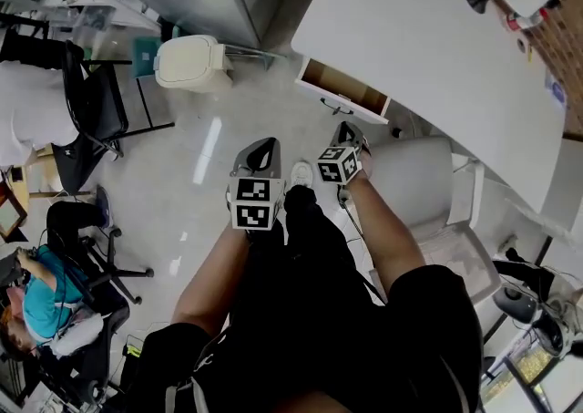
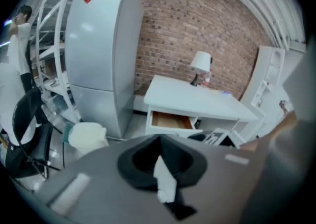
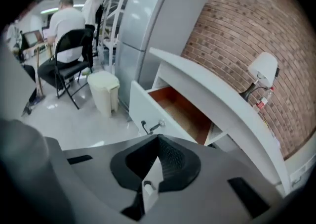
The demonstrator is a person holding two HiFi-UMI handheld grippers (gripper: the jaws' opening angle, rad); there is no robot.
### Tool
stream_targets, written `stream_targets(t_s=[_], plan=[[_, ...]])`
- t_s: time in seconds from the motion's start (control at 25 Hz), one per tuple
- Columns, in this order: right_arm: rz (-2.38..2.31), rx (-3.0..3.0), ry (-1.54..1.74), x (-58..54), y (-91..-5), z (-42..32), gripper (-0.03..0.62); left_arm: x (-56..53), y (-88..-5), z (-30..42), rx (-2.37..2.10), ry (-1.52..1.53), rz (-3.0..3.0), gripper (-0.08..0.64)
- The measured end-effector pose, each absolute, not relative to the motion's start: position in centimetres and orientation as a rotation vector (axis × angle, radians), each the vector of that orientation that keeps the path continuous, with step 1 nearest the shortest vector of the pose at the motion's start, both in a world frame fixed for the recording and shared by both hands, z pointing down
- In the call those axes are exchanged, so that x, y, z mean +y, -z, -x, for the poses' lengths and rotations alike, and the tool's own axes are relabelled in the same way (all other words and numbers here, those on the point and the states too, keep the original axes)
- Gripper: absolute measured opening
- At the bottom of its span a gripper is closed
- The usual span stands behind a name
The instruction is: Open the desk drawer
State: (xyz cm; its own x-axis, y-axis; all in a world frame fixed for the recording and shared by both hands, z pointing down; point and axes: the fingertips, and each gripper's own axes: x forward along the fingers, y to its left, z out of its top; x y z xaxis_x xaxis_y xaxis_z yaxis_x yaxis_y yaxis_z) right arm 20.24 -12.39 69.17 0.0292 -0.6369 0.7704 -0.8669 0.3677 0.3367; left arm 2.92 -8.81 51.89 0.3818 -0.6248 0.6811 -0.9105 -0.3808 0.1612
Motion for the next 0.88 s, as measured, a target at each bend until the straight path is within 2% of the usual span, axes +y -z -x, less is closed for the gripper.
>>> stream_targets(t_s=[0.48,0.88], plan=[[-1.780,-2.043,-0.390,-14.6,-47.1,-20.7,-0.002,-13.1,-43.6,-7.3,-1.372,-0.592,-2.270,0.000],[-1.977,-2.238,-0.225,-15.6,-31.4,-20.5,-0.002,-16.5,-33.3,-9.1,-1.375,-0.433,-2.453,0.000]])
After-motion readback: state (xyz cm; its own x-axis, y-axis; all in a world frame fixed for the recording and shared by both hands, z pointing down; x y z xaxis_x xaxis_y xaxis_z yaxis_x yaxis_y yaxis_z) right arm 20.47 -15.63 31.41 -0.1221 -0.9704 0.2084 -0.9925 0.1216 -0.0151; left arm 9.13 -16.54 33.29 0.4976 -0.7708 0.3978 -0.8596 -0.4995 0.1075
